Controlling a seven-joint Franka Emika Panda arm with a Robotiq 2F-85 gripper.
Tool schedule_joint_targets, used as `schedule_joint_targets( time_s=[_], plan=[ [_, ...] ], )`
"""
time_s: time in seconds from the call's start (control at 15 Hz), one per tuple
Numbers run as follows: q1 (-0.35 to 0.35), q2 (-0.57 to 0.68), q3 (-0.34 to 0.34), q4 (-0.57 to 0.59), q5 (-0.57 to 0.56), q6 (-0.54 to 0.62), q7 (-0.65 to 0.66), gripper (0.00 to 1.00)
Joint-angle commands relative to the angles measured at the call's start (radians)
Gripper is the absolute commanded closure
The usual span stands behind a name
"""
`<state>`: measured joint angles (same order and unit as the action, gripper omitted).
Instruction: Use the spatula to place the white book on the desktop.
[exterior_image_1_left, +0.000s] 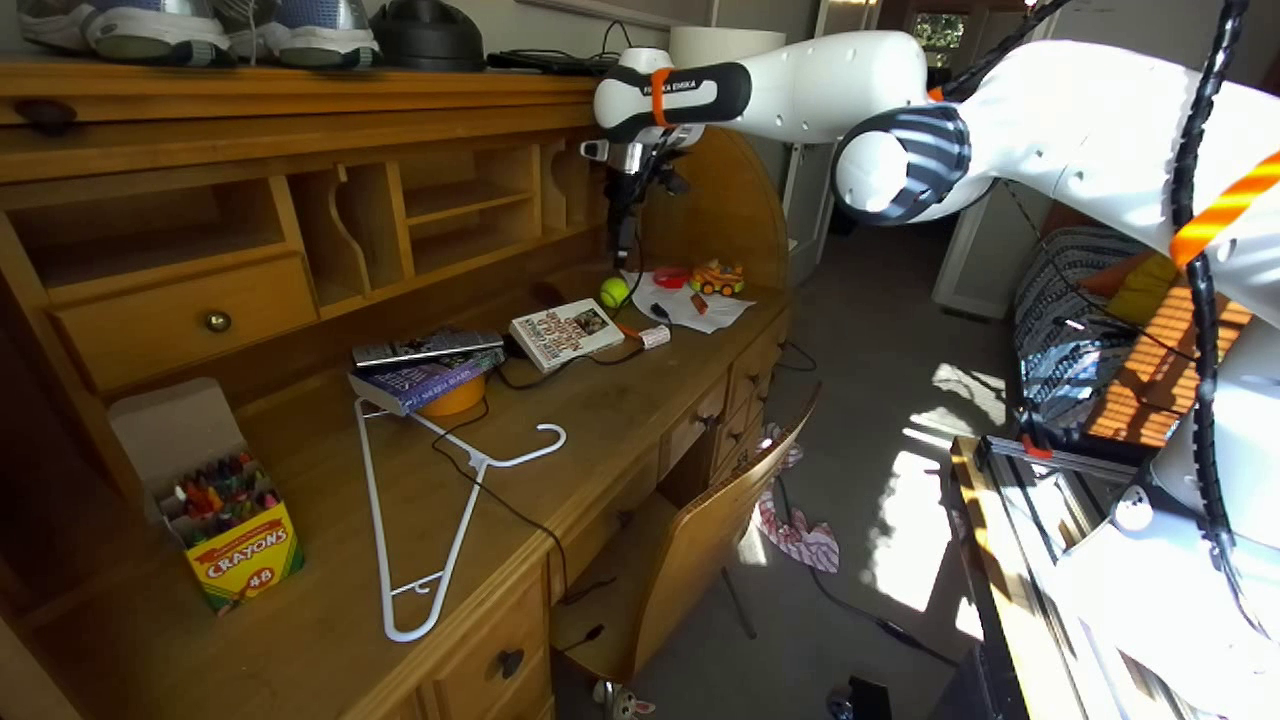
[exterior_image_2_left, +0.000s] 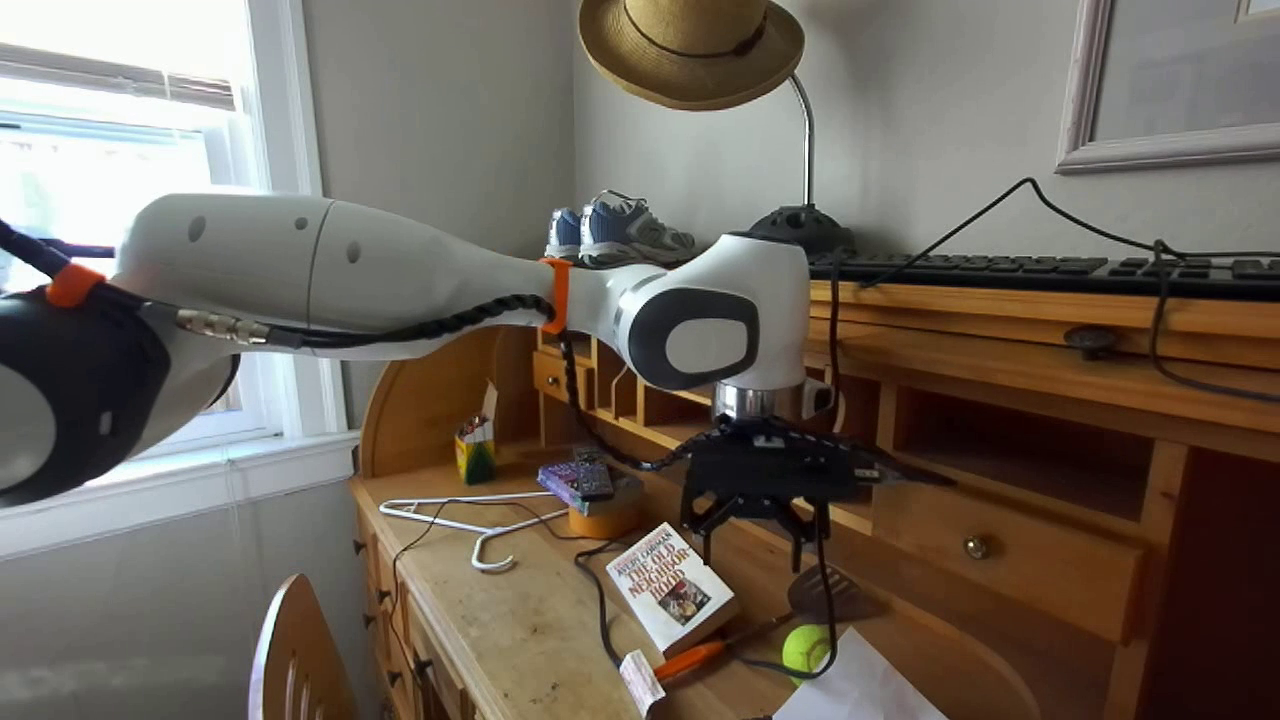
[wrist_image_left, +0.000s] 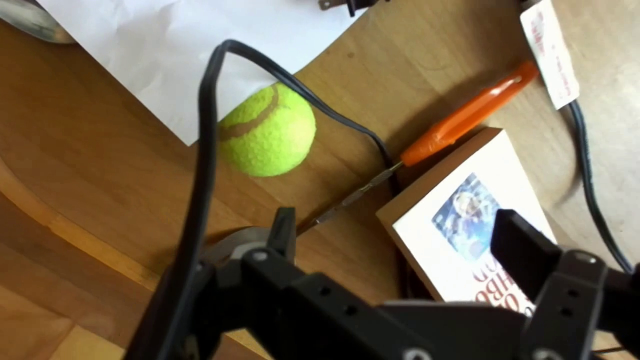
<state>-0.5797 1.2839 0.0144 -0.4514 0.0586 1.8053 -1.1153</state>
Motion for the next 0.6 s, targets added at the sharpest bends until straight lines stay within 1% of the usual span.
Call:
schedule_joint_targets(
  time_s=[0.0,0.13,0.53],
  plan=[
    [-0.008,-0.046,0.002,-0.029,-0.002,-0.110,-0.074,0.00],
    [-0.011,-0.061,-0.002,-0.029,-0.001,-0.170,-0.082,0.00],
    [-0.031,-0.111,-0.006,-0.023,0.017,-0.296,-0.005,0.00]
  ],
)
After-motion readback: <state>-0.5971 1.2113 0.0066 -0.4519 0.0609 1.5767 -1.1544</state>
